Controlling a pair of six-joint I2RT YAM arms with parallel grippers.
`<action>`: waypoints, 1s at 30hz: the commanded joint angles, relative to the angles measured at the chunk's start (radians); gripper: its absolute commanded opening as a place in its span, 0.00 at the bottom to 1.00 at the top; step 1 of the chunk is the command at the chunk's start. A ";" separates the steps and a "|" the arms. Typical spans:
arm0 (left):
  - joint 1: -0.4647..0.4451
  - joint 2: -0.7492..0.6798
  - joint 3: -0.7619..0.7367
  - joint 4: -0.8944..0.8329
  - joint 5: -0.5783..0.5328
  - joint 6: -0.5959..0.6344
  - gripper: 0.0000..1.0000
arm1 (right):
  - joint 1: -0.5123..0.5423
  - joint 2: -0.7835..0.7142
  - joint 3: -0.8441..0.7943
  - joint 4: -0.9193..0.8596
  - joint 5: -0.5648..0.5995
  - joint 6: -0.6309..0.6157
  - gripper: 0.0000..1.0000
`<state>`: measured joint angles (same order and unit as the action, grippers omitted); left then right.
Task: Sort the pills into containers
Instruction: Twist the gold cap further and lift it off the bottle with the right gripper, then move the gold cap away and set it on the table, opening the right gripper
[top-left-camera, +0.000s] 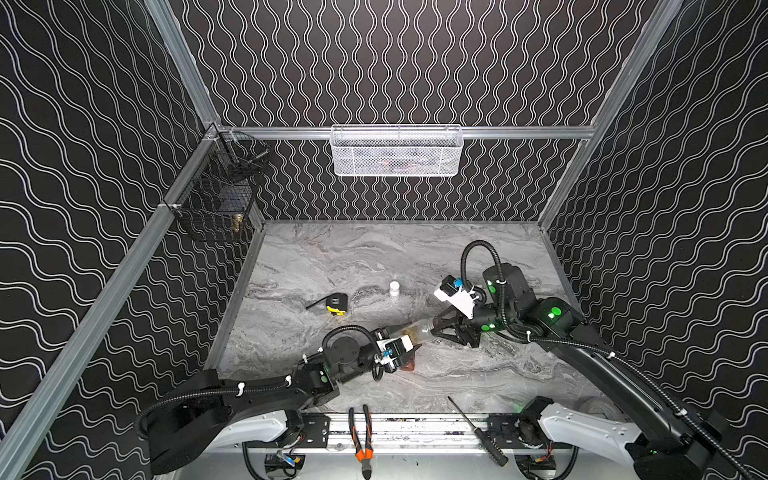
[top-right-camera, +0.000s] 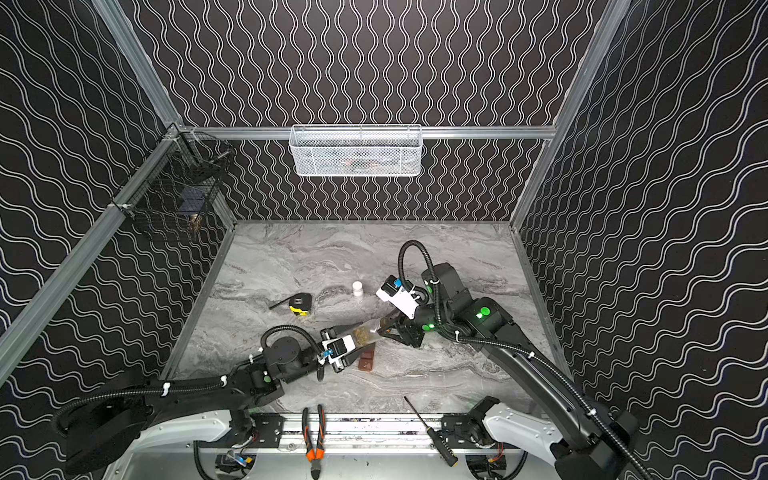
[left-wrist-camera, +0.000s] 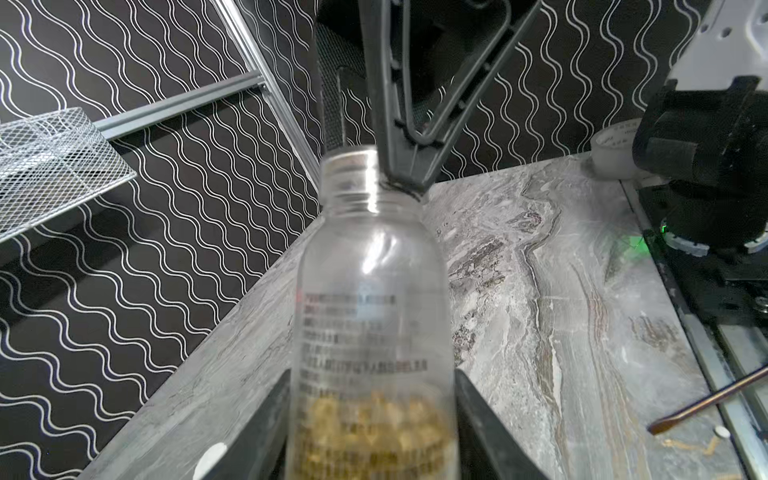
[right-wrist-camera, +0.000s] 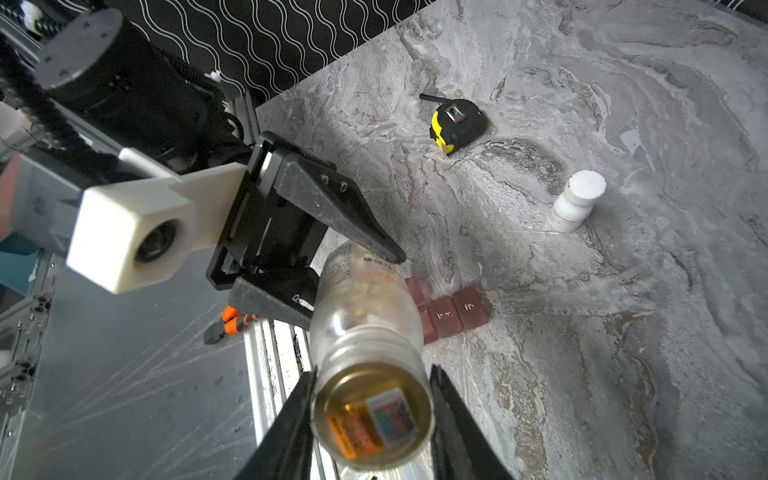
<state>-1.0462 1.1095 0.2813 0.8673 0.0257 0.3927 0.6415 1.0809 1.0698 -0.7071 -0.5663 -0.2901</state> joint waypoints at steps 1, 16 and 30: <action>0.006 0.015 -0.006 0.066 0.023 -0.007 0.00 | 0.002 0.014 0.013 0.082 -0.014 -0.083 0.32; 0.040 0.045 -0.024 0.139 -0.042 -0.034 0.00 | -0.055 -0.054 -0.011 0.101 -0.004 0.043 0.29; 0.040 -0.114 -0.072 0.025 -0.154 -0.050 0.00 | -0.111 0.127 -0.034 0.050 0.442 0.612 0.29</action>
<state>-1.0077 1.0103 0.2188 0.8860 -0.0986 0.3630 0.5266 1.1648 1.0462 -0.6415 -0.2523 0.1513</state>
